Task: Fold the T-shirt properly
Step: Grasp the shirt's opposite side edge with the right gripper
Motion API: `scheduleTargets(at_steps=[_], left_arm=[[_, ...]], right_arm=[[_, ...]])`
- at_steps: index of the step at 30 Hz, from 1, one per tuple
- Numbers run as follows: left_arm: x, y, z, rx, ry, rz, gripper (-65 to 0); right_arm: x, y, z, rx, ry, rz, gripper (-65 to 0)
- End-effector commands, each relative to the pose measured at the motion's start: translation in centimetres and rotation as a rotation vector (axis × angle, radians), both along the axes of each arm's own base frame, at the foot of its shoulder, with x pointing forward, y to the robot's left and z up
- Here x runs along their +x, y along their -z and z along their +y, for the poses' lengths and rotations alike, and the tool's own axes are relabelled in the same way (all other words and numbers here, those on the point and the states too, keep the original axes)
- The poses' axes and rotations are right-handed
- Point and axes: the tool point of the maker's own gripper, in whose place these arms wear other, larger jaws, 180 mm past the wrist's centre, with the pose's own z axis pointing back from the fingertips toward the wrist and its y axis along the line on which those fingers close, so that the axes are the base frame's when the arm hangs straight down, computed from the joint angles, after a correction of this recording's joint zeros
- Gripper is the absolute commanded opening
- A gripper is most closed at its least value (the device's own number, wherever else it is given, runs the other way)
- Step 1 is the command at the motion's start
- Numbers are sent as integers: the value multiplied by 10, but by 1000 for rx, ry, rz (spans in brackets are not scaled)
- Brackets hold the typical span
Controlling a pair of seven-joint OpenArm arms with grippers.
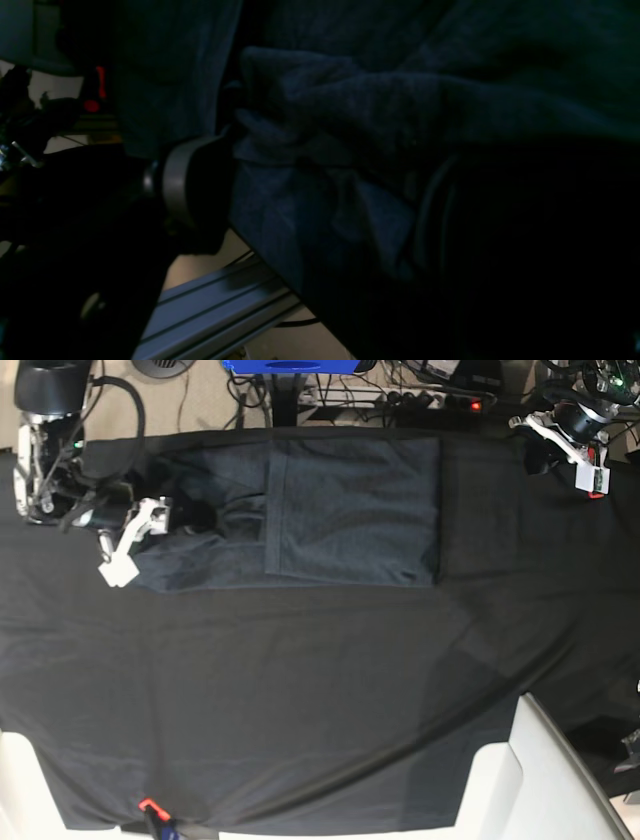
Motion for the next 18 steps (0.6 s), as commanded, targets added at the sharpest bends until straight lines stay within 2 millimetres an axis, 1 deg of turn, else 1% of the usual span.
scheduleTargets(at_steps=[1, 4, 5, 7, 10, 11, 14, 16, 18], left_arm=[[4, -9, 4, 8, 9, -32, -650], [4, -9, 4, 8, 9, -32, -650], [4, -9, 4, 8, 9, -32, -650], [4, -9, 4, 8, 9, -32, -650], [3, -9, 4, 8, 9, -31, -650], [4, -9, 5, 10, 10, -31, -650], [2, -10, 7, 16, 6, -29, -650], [2, -10, 9, 19, 7, -28, -650], [2, -12, 11, 27, 12, -26, -650]], right_arm=[[-15, 12, -7, -53, -36, 68, -131], [-10, 13, -7, -47, -32, 73, -132], [-11, 15, -7, -45, -29, 80, -134], [-5, 13, -6, -40, -23, 69, -135], [-2, 15, -6, -34, -14, 75, -140], [0, 15, -6, -33, -13, 73, -159], [1, 16, -6, -30, -11, 78, -272], [1, 16, -6, -30, -11, 78, -329], [1, 16, -6, -30, -11, 78, -348]])
